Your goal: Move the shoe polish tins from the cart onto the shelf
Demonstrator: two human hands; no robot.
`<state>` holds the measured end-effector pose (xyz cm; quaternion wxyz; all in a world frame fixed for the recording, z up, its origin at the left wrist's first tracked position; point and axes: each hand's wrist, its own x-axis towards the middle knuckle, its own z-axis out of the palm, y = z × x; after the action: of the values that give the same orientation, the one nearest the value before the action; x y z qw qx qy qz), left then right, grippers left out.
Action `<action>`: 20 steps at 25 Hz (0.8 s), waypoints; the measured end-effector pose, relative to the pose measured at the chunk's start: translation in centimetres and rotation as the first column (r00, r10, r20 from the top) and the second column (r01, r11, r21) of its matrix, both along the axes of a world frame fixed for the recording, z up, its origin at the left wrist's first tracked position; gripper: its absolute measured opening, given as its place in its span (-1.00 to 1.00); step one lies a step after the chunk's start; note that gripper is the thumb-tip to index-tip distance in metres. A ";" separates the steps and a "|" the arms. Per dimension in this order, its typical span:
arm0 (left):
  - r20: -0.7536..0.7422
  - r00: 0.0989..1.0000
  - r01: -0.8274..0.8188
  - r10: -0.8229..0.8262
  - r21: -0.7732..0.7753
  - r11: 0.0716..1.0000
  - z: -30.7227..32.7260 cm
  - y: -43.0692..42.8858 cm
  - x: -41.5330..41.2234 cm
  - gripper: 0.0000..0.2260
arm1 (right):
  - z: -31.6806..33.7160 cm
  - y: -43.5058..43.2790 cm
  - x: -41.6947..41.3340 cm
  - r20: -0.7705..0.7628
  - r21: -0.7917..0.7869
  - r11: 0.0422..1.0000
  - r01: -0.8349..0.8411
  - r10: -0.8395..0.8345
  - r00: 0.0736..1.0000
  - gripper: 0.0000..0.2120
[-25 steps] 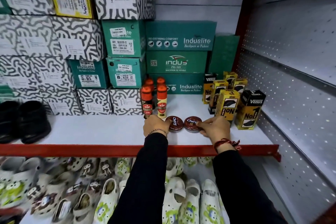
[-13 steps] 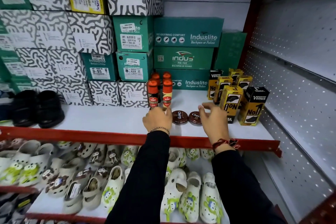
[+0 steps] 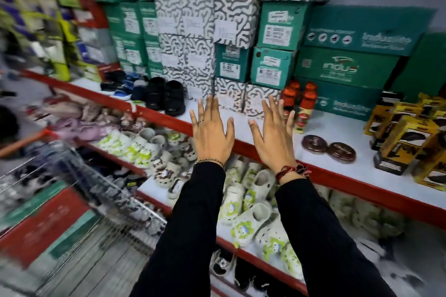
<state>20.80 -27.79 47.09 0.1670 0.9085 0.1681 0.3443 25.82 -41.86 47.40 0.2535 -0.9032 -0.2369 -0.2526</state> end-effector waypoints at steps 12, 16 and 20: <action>-0.275 0.831 -0.539 0.483 -0.185 0.822 -11.5 15.4 -15.6 -0.39 | -10.2 19.9 -9.1 -0.272 -0.089 0.810 -0.580 0.540 0.796 -0.44; -0.412 0.749 -0.660 0.519 -0.391 0.642 -18.2 18.3 -20.2 -0.41 | -16.7 25.0 -11.8 -0.471 -0.135 0.684 -0.717 0.592 0.654 -0.49; -0.562 0.683 -0.729 0.467 -0.564 0.387 -27.1 20.5 -23.5 -0.51 | -26.1 29.9 -13.3 -0.745 -0.164 0.547 -0.821 0.476 0.467 -0.55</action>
<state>-2.72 -7.33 19.99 0.3617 0.6662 0.6391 0.1297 12.55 -11.93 21.25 0.1492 -0.7919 -0.5349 0.2540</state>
